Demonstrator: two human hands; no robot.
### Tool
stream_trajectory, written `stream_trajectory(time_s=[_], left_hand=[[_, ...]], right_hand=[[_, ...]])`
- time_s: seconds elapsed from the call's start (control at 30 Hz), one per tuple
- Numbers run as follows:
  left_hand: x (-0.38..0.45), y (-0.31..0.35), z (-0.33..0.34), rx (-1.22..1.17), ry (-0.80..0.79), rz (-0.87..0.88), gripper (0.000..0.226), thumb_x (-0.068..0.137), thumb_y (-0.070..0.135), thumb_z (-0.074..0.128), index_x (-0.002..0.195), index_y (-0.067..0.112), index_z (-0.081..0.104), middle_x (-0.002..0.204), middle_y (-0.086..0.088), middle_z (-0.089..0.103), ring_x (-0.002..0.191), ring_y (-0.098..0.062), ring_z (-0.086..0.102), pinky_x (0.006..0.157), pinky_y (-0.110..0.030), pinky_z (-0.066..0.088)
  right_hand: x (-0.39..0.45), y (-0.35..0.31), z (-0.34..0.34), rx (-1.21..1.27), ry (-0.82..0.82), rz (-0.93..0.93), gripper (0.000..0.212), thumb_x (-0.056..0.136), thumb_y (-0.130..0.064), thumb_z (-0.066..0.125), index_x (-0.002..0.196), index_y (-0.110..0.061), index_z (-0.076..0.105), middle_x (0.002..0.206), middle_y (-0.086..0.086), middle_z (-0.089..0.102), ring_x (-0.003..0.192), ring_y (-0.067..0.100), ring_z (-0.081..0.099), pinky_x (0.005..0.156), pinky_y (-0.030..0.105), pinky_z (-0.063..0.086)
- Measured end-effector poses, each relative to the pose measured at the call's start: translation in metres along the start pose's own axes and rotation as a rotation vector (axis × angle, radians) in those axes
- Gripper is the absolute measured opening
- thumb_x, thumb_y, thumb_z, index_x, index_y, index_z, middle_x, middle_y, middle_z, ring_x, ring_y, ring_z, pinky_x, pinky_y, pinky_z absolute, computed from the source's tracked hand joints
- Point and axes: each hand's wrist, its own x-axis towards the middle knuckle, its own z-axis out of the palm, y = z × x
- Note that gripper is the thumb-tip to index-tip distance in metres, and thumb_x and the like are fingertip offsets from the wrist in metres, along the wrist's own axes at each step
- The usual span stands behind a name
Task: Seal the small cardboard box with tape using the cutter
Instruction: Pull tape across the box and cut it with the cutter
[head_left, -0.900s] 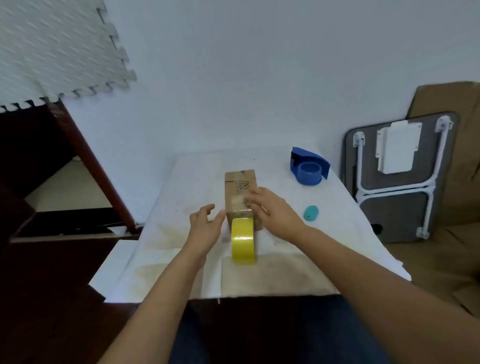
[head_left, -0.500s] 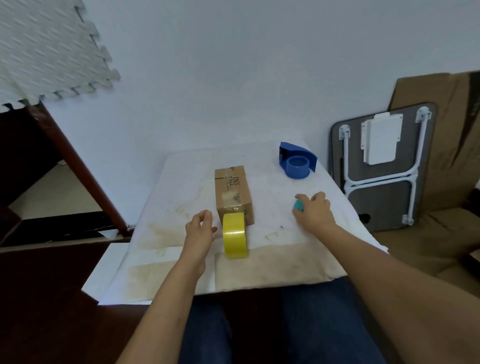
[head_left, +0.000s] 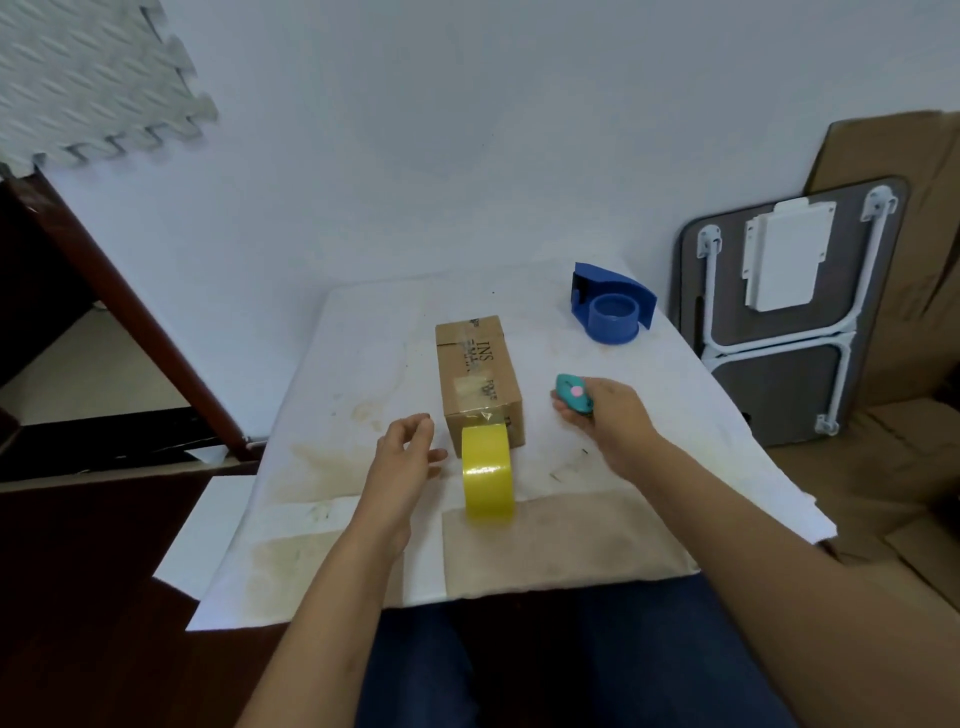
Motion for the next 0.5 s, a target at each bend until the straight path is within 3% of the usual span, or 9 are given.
stream_trajectory(time_s=[0.13, 0.27, 0.37, 0.5], left_hand=[[-0.002, 0.006, -0.008, 0.015, -0.056, -0.036, 0.030, 0.101, 0.033, 0.044, 0.105, 0.011, 0.063, 0.104, -0.006, 0.065, 0.080, -0.018, 0.068, 0.078, -0.031, 0.056], [-0.004, 0.011, -0.012, -0.001, -0.144, -0.071, 0.036, 0.102, 0.032, 0.044, 0.102, 0.002, 0.063, 0.090, -0.009, 0.065, 0.073, -0.020, 0.067, 0.066, -0.027, 0.055], [-0.009, 0.013, -0.012, -0.014, -0.225, -0.131, 0.039, 0.103, 0.035, 0.042, 0.099, 0.004, 0.065, 0.086, -0.009, 0.071, 0.070, -0.019, 0.068, 0.069, -0.029, 0.057], [-0.015, 0.019, -0.005, -0.020, -0.315, -0.203, 0.049, 0.101, 0.045, 0.042, 0.087, 0.008, 0.072, 0.082, -0.009, 0.076, 0.073, -0.019, 0.073, 0.075, -0.032, 0.059]], right_hand=[[-0.020, 0.000, 0.015, 0.253, -0.199, 0.060, 0.025, 0.097, -0.001, 0.047, 0.122, 0.002, 0.051, 0.108, 0.018, 0.065, 0.101, 0.023, 0.065, 0.086, 0.027, 0.057], [-0.024, 0.005, 0.019, 0.302, -0.214, 0.085, 0.027, 0.099, -0.002, 0.045, 0.125, 0.003, 0.045, 0.110, 0.024, 0.067, 0.098, 0.026, 0.070, 0.081, 0.029, 0.060], [-0.026, 0.003, 0.022, 0.159, -0.184, 0.007, 0.028, 0.102, -0.009, 0.040, 0.127, 0.001, 0.044, 0.108, 0.015, 0.068, 0.094, 0.020, 0.069, 0.077, 0.024, 0.060], [-0.029, -0.010, 0.035, -0.104, -0.175, -0.238, 0.028, 0.103, -0.018, 0.039, 0.125, -0.003, 0.048, 0.103, 0.008, 0.068, 0.087, 0.013, 0.068, 0.080, 0.024, 0.058]])
